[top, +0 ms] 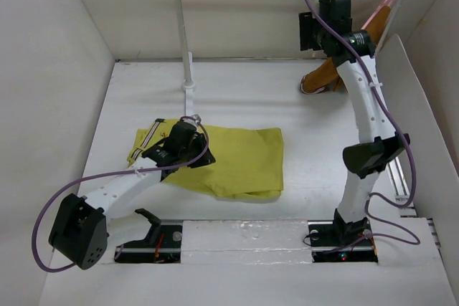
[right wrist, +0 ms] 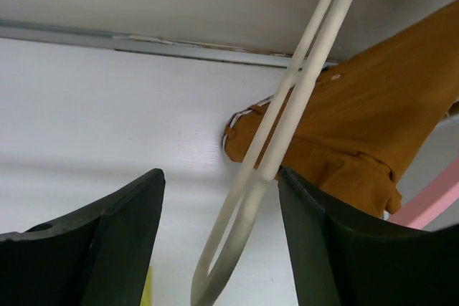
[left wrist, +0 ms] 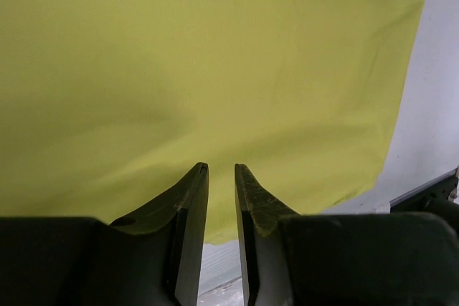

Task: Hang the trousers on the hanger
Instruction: Pick up the hanger from the clothesline, then place the trousers on the hanger.

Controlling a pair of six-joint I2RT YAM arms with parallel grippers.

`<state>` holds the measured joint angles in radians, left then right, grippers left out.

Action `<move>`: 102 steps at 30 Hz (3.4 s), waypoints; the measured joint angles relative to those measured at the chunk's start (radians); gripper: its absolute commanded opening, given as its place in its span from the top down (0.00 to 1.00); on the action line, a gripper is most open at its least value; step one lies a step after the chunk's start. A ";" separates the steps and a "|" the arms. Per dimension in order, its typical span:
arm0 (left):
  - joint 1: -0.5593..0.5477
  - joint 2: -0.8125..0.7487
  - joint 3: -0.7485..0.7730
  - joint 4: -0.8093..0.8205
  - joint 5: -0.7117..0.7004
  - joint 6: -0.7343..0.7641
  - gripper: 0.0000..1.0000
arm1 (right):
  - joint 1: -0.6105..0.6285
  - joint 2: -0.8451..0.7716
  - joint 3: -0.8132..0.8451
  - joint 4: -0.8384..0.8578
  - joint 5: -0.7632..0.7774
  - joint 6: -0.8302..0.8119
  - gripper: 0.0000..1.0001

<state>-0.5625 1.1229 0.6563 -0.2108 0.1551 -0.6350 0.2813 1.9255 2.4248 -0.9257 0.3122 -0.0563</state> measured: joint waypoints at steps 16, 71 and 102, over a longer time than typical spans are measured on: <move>0.000 0.029 0.082 -0.056 0.045 0.031 0.78 | 0.021 -0.196 -0.228 0.105 0.156 -0.006 1.00; -0.331 0.734 0.871 0.262 0.151 -0.474 0.66 | 0.433 -1.174 -1.588 0.351 0.084 -0.052 1.00; -0.470 0.556 0.196 0.704 0.052 -0.549 1.00 | 0.320 -1.139 -1.637 0.215 -0.378 0.109 0.91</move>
<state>-1.0328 1.6791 0.8520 0.4934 0.2073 -1.1835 0.6014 0.7860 0.7883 -0.7105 -0.0658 0.0528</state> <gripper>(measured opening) 0.090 0.022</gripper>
